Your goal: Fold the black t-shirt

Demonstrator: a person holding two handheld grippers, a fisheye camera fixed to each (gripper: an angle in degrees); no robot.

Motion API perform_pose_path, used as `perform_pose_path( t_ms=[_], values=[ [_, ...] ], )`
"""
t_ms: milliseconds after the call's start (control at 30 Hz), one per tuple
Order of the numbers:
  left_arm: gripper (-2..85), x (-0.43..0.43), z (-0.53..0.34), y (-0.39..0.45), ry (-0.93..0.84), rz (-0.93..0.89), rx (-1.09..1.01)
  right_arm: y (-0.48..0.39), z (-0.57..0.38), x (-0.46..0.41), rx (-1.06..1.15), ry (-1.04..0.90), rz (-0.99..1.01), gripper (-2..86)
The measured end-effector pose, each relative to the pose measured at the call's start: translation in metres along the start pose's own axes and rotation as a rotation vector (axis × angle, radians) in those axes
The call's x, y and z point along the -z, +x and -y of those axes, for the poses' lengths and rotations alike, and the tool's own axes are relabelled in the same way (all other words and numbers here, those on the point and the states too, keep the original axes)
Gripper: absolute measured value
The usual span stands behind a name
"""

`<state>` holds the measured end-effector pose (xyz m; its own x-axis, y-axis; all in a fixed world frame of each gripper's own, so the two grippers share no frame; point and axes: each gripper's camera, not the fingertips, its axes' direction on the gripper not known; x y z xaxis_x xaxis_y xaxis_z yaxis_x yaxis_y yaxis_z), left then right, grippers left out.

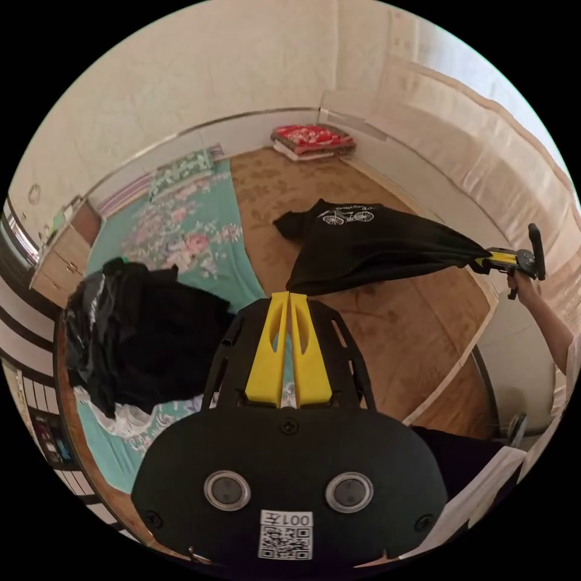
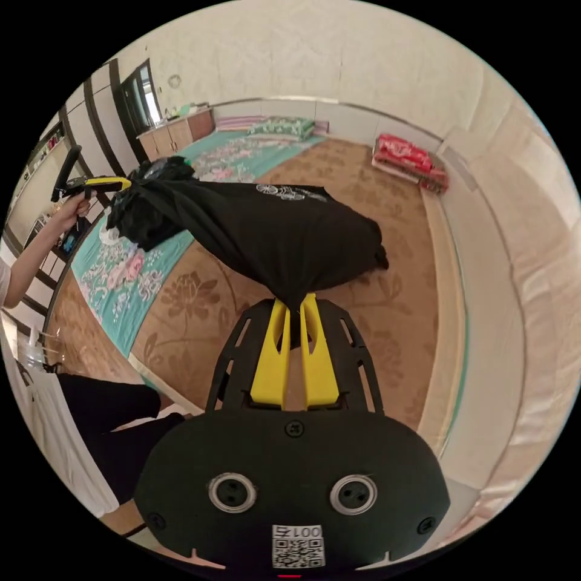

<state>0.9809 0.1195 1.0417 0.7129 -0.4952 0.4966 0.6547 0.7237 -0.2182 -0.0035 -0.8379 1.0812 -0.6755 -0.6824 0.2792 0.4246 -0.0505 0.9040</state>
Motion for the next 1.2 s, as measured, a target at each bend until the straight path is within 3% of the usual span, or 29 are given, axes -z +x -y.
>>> perform_pose_path(
  t_ms=[67,233,500,700,800,933,1100,1200],
  values=[
    [-1.0,-0.065,-0.044,-0.003,-0.163,-0.014,0.068,-0.012,-0.021,-0.044,-0.037,-0.097,0.035,2.9],
    [-1.0,-0.139,-0.113,-0.006,-0.344,-0.122,0.206,-0.045,-0.063,-0.122,-0.107,-0.305,0.013,2.9],
    [-0.9,-0.149,-0.132,-0.016,-0.406,-0.088,0.190,-0.054,-0.066,-0.134,-0.176,-0.368,-0.064,3.0],
    [0.0,-0.147,-0.122,-0.027,-0.360,-0.229,0.196,-0.061,-0.069,-0.146,-0.200,-0.470,-0.103,4.9],
    [3.6,-0.153,-0.098,-0.021,-0.315,-0.255,0.141,-0.075,-0.063,-0.134,-0.211,-0.418,-0.129,7.7],
    [6.8,-0.188,-0.067,-0.008,-0.373,-0.273,0.068,-0.095,-0.041,-0.128,-0.203,-0.307,-0.011,10.7],
    [2.2,-0.213,-0.054,0.005,-0.428,-0.157,0.018,-0.123,0.000,-0.169,-0.067,-0.342,-0.026,10.3],
    [-0.3,-0.201,-0.048,-0.001,-0.435,-0.188,0.022,-0.123,0.005,-0.191,-0.050,-0.409,-0.079,7.9]
  ],
)
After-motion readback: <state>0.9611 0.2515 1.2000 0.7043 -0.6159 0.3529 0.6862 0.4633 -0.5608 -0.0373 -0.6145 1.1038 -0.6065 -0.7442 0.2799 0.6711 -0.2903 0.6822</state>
